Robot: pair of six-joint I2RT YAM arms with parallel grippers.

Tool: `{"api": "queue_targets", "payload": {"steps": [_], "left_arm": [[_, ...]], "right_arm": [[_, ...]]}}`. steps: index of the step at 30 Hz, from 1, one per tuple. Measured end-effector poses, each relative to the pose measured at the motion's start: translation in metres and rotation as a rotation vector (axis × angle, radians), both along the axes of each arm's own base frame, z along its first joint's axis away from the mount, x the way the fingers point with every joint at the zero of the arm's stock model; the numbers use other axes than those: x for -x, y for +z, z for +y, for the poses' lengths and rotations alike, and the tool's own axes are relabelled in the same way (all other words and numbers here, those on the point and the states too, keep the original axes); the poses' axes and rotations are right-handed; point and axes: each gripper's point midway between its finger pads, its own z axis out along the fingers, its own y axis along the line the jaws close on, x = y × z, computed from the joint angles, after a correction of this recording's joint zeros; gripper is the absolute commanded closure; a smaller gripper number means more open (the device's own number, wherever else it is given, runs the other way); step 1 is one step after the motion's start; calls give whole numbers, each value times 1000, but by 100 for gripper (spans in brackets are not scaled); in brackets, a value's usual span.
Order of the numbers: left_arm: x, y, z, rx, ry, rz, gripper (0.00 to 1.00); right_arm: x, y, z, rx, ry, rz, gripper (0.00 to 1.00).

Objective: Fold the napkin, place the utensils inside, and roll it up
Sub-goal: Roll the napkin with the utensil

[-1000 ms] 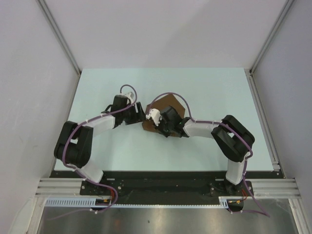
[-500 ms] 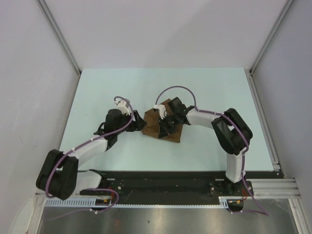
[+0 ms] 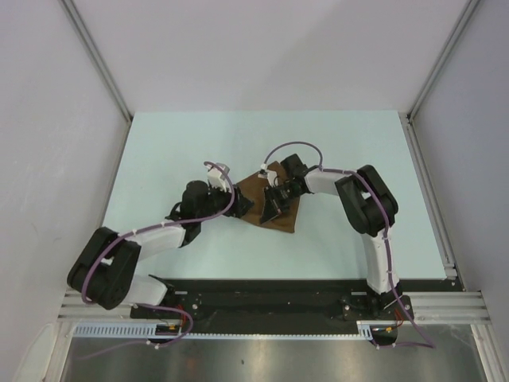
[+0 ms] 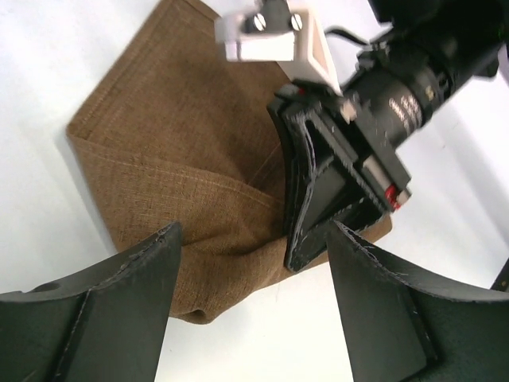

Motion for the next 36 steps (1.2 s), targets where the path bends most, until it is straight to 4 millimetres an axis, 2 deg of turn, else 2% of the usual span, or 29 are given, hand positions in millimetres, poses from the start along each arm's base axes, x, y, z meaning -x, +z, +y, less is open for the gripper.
{"api": "queue_targets", "payload": {"steps": [14, 19, 24, 33, 36], "left_arm": [[-3, -41, -10, -49, -78, 22, 23], [-6, -43, -11, -58, -80, 3, 25], [-7, -49, -9, -79, -81, 2, 33], [-7, -56, -4, -110, -66, 12, 34], [-7, -57, -4, -115, -61, 13, 38]], "right_arm": [[-14, -2, -6, -67, -48, 192, 100], [-14, -3, -7, -75, -51, 226, 100], [-14, -2, -7, -76, -57, 240, 100], [-15, -3, -7, -70, -67, 255, 100], [-15, -3, -7, -68, -71, 262, 100]]}}
